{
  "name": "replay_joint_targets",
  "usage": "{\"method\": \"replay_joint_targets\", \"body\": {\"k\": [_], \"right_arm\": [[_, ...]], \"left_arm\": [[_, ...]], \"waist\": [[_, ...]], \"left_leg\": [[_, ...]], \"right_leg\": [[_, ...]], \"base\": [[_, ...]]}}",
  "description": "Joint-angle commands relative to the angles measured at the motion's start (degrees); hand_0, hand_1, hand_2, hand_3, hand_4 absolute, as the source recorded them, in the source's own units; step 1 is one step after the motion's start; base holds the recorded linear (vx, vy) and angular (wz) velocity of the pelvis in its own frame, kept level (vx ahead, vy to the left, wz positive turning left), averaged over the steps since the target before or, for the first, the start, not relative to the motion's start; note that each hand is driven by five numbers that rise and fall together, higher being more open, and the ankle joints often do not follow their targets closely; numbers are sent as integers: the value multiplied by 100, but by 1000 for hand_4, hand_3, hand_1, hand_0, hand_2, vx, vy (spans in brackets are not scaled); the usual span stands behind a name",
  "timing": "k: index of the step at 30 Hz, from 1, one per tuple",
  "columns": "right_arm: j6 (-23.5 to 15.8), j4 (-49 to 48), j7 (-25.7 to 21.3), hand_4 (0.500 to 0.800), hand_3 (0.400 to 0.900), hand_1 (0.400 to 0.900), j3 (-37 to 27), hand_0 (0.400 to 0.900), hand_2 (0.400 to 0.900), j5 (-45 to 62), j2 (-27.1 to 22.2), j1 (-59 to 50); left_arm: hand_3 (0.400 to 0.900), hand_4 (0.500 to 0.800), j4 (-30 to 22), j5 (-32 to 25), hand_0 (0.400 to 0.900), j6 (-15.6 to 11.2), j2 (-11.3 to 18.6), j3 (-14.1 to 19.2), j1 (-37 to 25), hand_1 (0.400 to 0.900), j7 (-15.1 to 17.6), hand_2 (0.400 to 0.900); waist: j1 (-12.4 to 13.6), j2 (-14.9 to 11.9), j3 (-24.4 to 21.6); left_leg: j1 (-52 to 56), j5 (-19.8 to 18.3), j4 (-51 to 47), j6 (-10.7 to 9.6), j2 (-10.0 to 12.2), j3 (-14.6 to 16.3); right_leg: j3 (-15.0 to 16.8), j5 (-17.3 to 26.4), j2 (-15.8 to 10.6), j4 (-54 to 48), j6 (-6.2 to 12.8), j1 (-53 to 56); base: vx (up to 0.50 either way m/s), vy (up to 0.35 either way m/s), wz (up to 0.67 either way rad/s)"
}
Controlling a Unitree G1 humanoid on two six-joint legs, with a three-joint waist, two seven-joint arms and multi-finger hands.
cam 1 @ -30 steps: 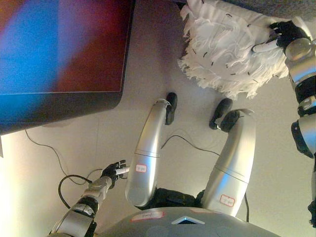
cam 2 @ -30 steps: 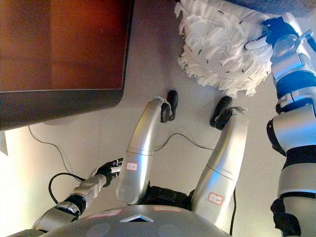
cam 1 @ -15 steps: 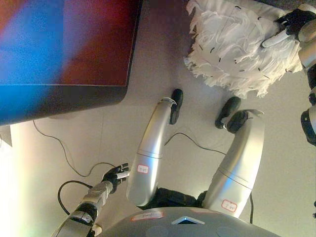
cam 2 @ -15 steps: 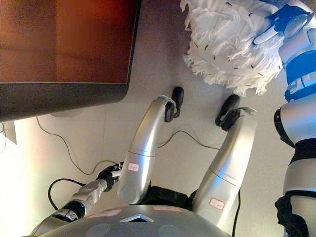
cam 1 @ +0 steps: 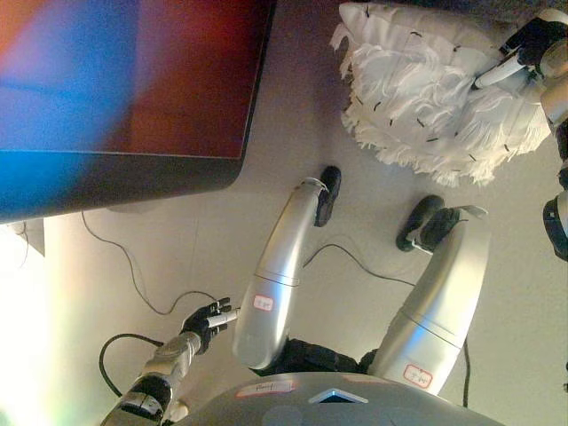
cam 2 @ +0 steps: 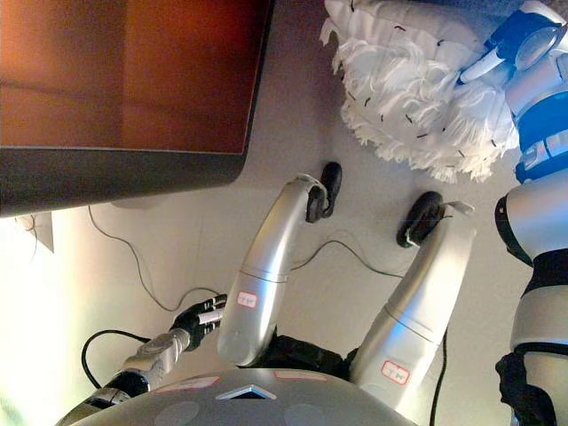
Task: Pick up the pillow and put it on the sofa.
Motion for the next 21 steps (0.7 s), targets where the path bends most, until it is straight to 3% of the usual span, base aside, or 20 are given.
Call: {"method": "replay_joint_targets", "body": {"k": [1, 8, 11, 16, 21], "right_arm": [[-255, -327, -19, 500, 400, 400, -20, 400, 400, 383, 64, -127], [-813, -408, -302, 500, 400, 400, -284, 400, 400, 514, 401, 377], [-1149, -611, -541, 500, 400, 400, -258, 400, 400, 370, 470, 522], [-1297, -1251, -724, 500, 400, 400, -386, 400, 400, 284, 443, 978], [-1358, -1854, -600, 500, 400, 400, -625, 400, 400, 328, 365, 1710]], "left_arm": [[900, 800, 734, 278, 900, -104, 182, 23, 253, 900, 329, 900], [900, 800, 1006, 106, 900, 33, 113, -13, -56, 900, 542, 900], [900, 800, 992, -160, 900, 228, 74, -64, -406, 900, 521, 900], [900, 800, 914, -242, 900, 453, 179, -92, -751, 900, 588, 900], [900, 800, 772, -82, 900, 908, 327, -97, -948, 900, 612, 900]], "waist": [[-75, 190, 282], [-175, -106, 282], [-223, -247, 223], [-260, -540, -14], [-304, -871, -403]], "left_leg": [[219, 482, -454, -17, 215, 89], [830, 512, -711, -35, 413, 69], [1586, 669, -1810, -69, 539, 89], [2658, 756, -2937, -66, 496, 120], [3738, 721, -3632, -1, 434, 130]], "right_leg": [[76, 130, -14, 12, -60, 232], [-69, 285, 200, -403, 36, 941], [-218, 481, 336, -1531, 151, 1716], [-551, 696, 312, -2668, 314, 2804], [-937, 810, 215, -3593, 394, 4083]], "base": [[79, -63, -4], [51, -50, -15], [-47, -14, -25], [-2, -33, -15], [170, -49, -2]]}}
